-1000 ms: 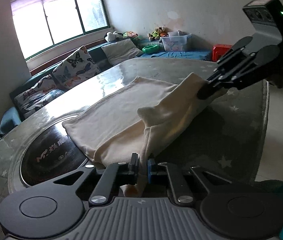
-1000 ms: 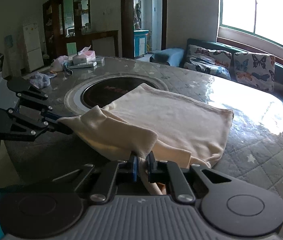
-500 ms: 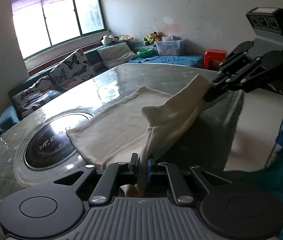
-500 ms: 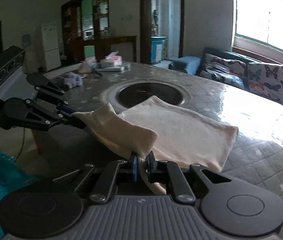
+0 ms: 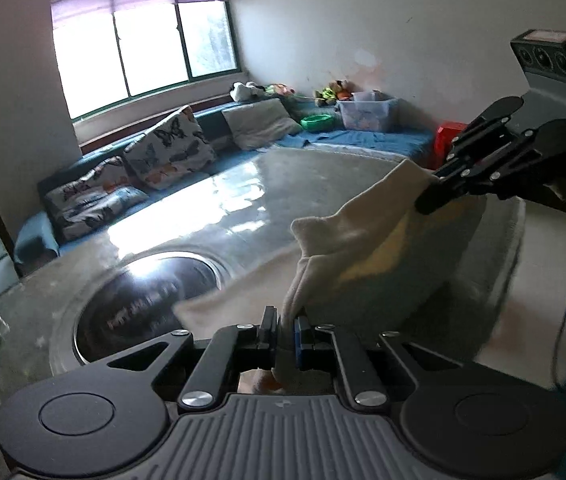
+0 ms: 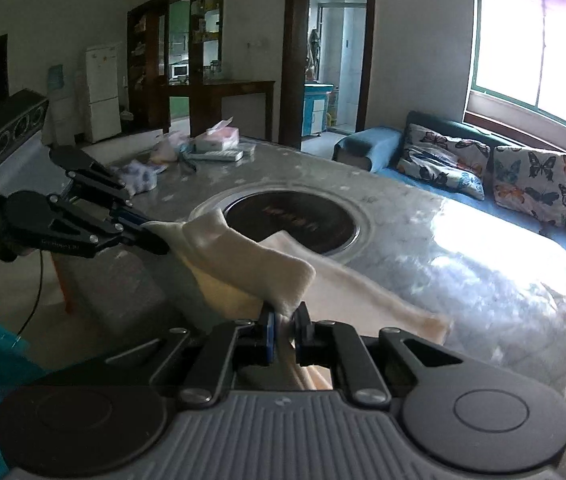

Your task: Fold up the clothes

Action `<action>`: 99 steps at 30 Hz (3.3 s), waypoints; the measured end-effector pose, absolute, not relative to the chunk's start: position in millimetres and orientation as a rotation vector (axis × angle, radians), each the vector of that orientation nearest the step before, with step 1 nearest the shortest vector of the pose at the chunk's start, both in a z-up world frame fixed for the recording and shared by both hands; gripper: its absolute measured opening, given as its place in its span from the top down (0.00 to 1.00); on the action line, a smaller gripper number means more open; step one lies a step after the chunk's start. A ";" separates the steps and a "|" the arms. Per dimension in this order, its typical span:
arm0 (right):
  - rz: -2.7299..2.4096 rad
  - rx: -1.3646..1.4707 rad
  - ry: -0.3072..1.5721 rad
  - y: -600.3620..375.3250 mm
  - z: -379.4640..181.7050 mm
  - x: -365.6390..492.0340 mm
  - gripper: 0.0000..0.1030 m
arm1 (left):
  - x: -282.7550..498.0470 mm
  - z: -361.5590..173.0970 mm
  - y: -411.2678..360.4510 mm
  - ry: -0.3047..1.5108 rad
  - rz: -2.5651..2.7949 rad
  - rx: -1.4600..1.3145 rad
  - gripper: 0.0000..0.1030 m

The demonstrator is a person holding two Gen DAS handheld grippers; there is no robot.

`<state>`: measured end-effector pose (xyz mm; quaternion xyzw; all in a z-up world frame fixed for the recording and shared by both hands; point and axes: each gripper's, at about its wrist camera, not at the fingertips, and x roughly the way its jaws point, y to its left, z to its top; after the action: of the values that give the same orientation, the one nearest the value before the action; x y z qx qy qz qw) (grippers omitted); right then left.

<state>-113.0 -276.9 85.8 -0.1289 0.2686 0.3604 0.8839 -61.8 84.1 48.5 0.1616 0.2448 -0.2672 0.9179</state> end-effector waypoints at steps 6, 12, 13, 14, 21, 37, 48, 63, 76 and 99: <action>0.711 -0.267 0.614 -266.7 82.5 -24.9 0.92 | 18.9 34.4 74.6 0.554 -0.494 0.328 0.91; 0.603 -0.232 0.685 -256.5 43.6 43.0 0.92 | 93.0 -1.5 66.0 0.673 -0.428 0.280 0.91; 0.582 -0.227 0.701 -255.3 33.8 48.9 0.91 | 99.2 -7.6 64.4 0.690 -0.411 0.268 0.91; 0.563 -0.221 0.714 -254.3 24.5 53.6 0.90 | 104.5 -13.2 63.0 0.705 -0.396 0.259 0.91; 0.431 -0.115 0.724 -270.9 2.0 52.0 0.82 | 109.5 -15.7 65.9 0.699 -0.328 0.244 0.82; 0.414 -0.027 0.766 -261.4 -10.1 61.0 0.83 | 125.9 -10.0 22.9 0.721 -0.436 0.197 0.85; 0.461 -0.048 0.751 -272.8 2.3 28.3 0.83 | 120.9 -7.9 23.3 0.722 -0.416 0.162 0.77; 0.500 -0.111 0.697 -269.9 6.4 -35.4 0.86 | 45.4 -1.9 46.7 0.676 -0.390 0.137 0.64; 0.573 -0.141 0.681 -251.5 -4.7 -41.1 0.86 | 31.4 -18.0 56.6 0.729 -0.350 0.114 0.65; 0.486 0.008 0.753 -296.2 1.1 -9.9 0.86 | 42.6 7.2 66.6 0.758 -0.343 0.033 0.62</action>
<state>-9.9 -296.2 1.1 0.0037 0.3639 0.2349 0.9013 42.6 66.6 7.2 0.0160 0.3679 -0.1668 0.9146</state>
